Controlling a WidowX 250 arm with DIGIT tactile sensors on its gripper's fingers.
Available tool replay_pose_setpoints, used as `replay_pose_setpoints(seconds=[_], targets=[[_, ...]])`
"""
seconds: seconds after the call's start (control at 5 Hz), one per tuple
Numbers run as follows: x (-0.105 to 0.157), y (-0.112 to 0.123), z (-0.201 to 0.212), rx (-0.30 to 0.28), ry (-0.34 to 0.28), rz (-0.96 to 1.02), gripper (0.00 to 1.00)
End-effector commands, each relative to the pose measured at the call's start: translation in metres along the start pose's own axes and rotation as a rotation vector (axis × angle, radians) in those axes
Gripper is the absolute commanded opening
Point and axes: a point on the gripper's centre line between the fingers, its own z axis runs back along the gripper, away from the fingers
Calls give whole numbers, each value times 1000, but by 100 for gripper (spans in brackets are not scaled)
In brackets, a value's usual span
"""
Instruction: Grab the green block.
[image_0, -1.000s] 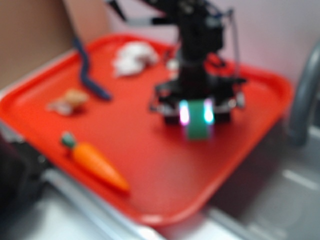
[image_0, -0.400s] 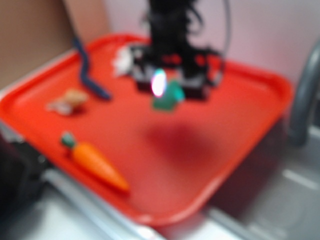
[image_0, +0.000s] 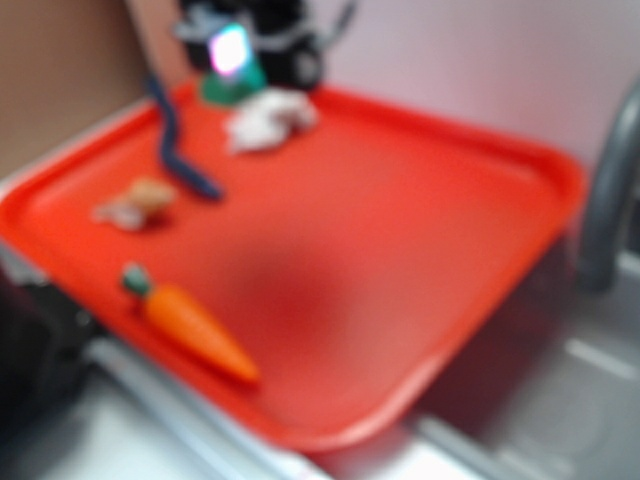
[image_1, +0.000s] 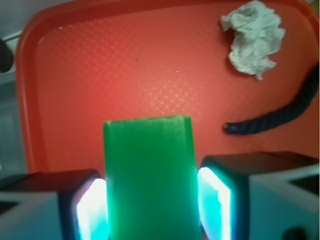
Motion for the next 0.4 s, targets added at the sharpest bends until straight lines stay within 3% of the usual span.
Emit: replay_pose_setpoints(seconds=[0.0,0.2], targets=[[-8,24,37,-69,-118,-104,0],[-9,25,33,-42,-58,-61,0]])
